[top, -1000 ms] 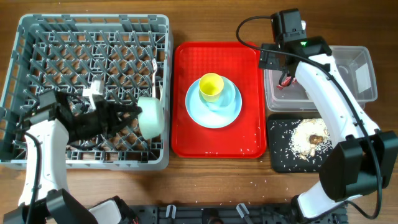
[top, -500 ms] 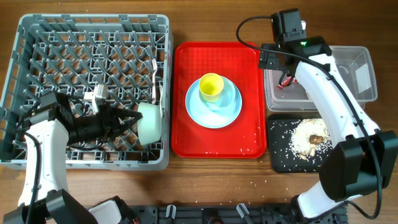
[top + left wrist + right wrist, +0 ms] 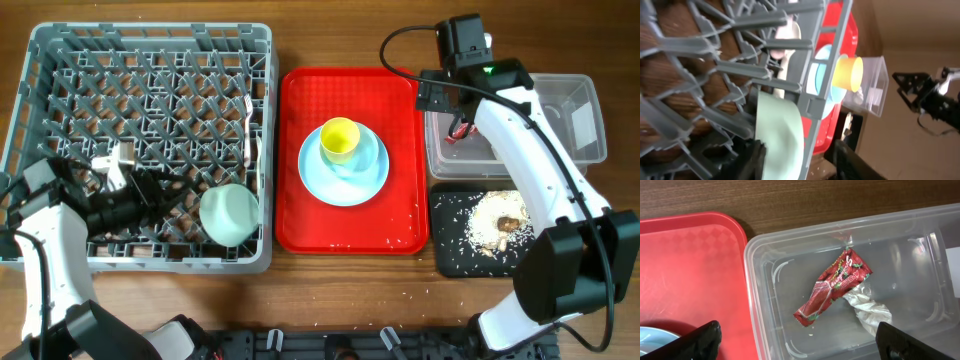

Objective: Sort waste into correct bins and load items into the dishwasher rack
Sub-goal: 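Lower the bowl into the rack slots and release it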

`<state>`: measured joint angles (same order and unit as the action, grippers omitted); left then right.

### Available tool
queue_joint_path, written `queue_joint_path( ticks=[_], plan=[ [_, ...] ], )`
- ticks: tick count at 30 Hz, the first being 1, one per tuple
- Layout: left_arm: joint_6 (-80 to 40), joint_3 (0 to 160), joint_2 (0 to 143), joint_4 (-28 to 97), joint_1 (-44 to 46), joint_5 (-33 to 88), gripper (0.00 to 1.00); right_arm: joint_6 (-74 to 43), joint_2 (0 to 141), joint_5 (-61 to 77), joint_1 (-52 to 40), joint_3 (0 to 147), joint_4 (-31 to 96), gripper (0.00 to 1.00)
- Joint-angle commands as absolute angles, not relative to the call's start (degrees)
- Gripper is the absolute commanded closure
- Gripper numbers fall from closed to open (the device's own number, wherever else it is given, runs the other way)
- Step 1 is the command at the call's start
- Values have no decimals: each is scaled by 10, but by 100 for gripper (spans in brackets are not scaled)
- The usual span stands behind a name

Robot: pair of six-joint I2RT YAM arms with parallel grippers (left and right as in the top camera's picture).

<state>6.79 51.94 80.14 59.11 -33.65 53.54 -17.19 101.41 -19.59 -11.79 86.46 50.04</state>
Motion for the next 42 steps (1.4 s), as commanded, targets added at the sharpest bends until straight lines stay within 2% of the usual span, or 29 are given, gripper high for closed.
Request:
queue_joint_path(
  ticks=[1,3,4,5,6,7,10,15,19,35,42],
  plan=[
    [23,533,800,589,-347,531,46,-165,1010,-209,-116,868,499,0],
    [23,560,779,608,-344,551,47,-165,1010,-209,-116,868,499,0],
    [22,564,760,612,-339,555,49,-165,1010,-209,-116,868,499,0],
    [21,564,741,616,-331,555,56,-165,1010,-209,-116,868,499,0],
    [21,564,721,624,-317,551,80,-165,1010,-209,-116,868,499,0],
    [21,564,704,632,-300,536,96,-165,1010,-209,-116,868,499,0],
    [17,564,669,663,-208,427,96,-165,1010,-209,-116,868,499,0],
    [-114,560,675,656,-69,221,96,-165,1010,-209,-116,868,499,0],
    [-183,560,675,643,-4,122,96,-165,1010,-209,-116,868,499,0],
    [-249,560,710,587,146,74,96,-165,1010,-209,-116,868,499,0],
    [-262,561,738,621,155,22,96,-165,1010,-209,-116,868,499,0]
  ],
)
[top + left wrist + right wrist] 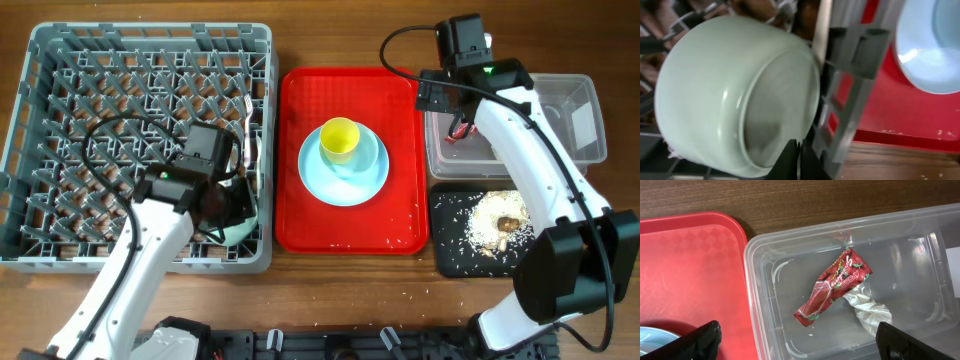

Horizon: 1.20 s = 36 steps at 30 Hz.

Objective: Sort waste into correct bins and load items into the dishwasher rack
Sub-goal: 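Lower the bowl into the rack slots and release it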

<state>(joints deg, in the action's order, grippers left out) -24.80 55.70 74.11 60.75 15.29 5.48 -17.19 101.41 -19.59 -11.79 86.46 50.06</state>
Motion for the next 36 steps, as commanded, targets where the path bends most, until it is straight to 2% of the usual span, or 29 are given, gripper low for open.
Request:
queue_joint_path(
  ticks=[1,12,15,17,21,25,29,36],
  plan=[
    [-262,562,735,627,155,10,96,-165,1010,-209,-116,868,499,0],
    [-314,648,654,744,155,-92,96,-165,1010,-209,-116,868,499,0],
    [-314,648,654,698,159,-5,96,-165,1010,-209,-116,868,499,0],
    [-314,647,664,677,173,34,96,-165,1010,-209,-116,868,499,0],
    [-321,644,710,671,213,-20,96,-165,1010,-209,-116,868,499,0],
    [-320,627,771,663,231,-22,96,-165,1010,-209,-116,868,499,0],
    [-320,625,829,664,230,-78,96,-165,1010,-209,-116,868,499,0],
    [-350,625,834,728,230,-161,96,-165,1010,-209,-116,868,499,0]
  ],
)
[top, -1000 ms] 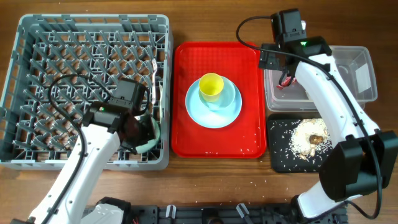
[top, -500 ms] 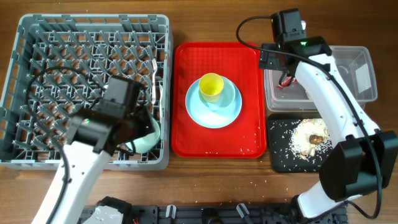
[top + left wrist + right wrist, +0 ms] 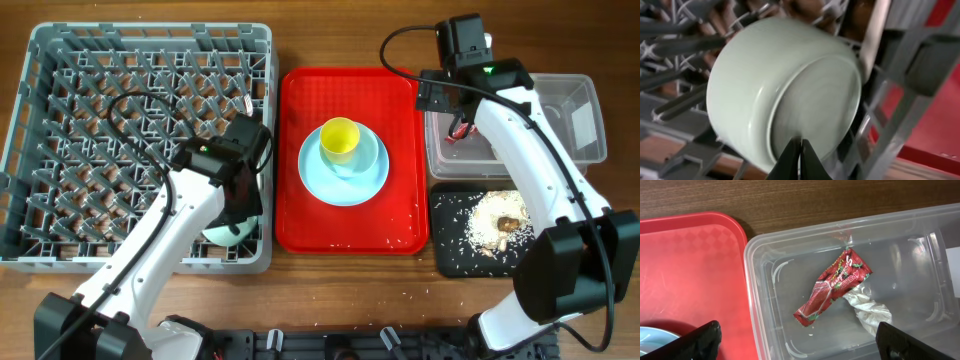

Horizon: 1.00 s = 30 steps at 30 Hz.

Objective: Sort waste into correct bins and load items into the dishwasher rack
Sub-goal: 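Lower the bowl into the rack slots and release it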

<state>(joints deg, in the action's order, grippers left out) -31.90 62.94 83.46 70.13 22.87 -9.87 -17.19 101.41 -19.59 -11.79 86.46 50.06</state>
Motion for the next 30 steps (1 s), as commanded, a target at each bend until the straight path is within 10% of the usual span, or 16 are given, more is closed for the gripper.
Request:
queue_joint_path(
  ticks=[1,17,23,30],
  plan=[
    [-357,625,833,737,230,-169,96,-165,1010,-209,-116,868,499,0],
    [-375,630,829,696,230,-129,90,-165,1010,-209,-116,868,499,0],
    [-312,654,803,581,230,-37,55,-165,1010,-209,-116,868,499,0],
    [-286,639,839,571,230,-36,56,-165,1010,-209,-116,868,499,0]
  ],
)
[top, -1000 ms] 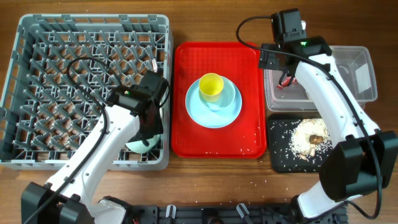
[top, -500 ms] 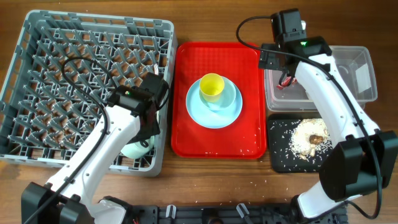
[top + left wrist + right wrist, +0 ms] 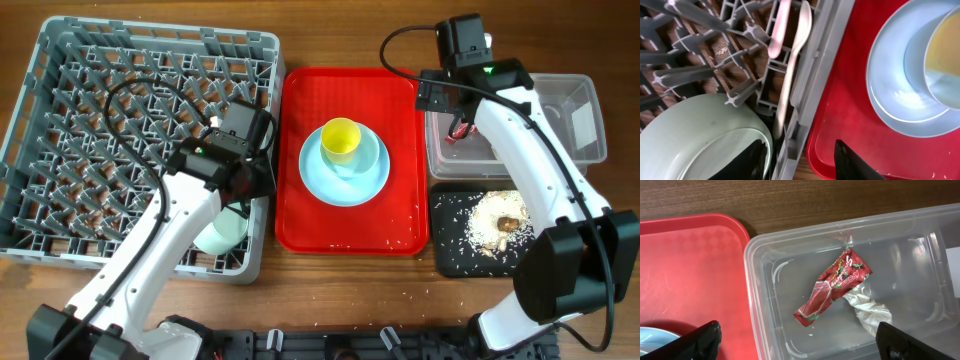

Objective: Sort waste into correct bins and load items into the dishwasher rack
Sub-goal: 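Lower the bowl into the rack slots and release it, then move the left gripper to the yellow cup and grasp it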

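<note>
A pale green bowl [image 3: 222, 228] [image 3: 695, 135] lies on its side in the front right corner of the grey dishwasher rack [image 3: 60, 60]. Two utensils [image 3: 790, 60] stand in the rack beside it. My left gripper [image 3: 250, 180] [image 3: 801, 162] is open over the rack's right rim, one finger by the bowl, the other over the red tray [image 3: 300, 220]. A yellow cup [image 3: 340, 138] [image 3: 946, 55] sits on a light blue plate [image 3: 368, 175] on the tray. My right gripper [image 3: 458, 128] [image 3: 807, 345] hangs open above the clear bin [image 3: 920, 235], which holds a red wrapper [image 3: 832, 287] and crumpled tissue [image 3: 867, 310].
A black tray [image 3: 455, 250] with scattered food scraps lies in front of the clear bin at the right. The rack sits skewed on the wooden table [image 3: 330, 30], its right side close to the red tray.
My left gripper was shut against the bowl; it is now open, higher, over the rack's right rim. The rack has turned askew and the bowl sits slightly further left. The right arm is unchanged.
My left gripper first lay open low at the rack's front left, the bowl at the front right. Then it was shut beside the bowl, and stayed there a moment later. Now it is open at the rim and the rack sits skewed. The right gripper stayed open over the bin.
</note>
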`<state>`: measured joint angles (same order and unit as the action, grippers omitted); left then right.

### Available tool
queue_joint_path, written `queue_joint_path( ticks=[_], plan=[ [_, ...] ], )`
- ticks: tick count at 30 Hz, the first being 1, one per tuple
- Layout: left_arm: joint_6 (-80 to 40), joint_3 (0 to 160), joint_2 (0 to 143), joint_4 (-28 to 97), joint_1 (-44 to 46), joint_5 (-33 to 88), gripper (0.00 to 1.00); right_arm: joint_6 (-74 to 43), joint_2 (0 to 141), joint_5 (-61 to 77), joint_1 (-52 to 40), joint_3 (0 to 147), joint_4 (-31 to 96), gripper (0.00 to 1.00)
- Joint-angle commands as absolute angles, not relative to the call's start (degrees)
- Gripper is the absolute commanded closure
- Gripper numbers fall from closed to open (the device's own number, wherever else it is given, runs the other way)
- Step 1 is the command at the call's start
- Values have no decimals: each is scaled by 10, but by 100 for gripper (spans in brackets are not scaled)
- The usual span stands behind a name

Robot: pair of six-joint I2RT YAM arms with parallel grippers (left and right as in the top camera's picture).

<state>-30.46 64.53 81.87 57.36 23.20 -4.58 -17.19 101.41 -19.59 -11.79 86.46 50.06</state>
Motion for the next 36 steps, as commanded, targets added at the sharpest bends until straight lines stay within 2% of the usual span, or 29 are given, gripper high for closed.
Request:
queue_joint_path(
  ticks=[1,10,24,28,36],
  plan=[
    [-286,635,847,569,230,-36,57,-165,1010,-209,-116,868,499,0],
    [-287,634,882,539,230,-32,76,-165,1010,-209,-116,868,499,0],
    [-289,634,883,473,230,-33,75,-165,1010,-209,-116,868,499,0],
    [-289,628,883,469,230,-32,87,-165,1010,-209,-116,868,499,0],
    [-296,602,883,405,230,-20,89,-165,1010,-209,-116,868,499,0]
  ],
)
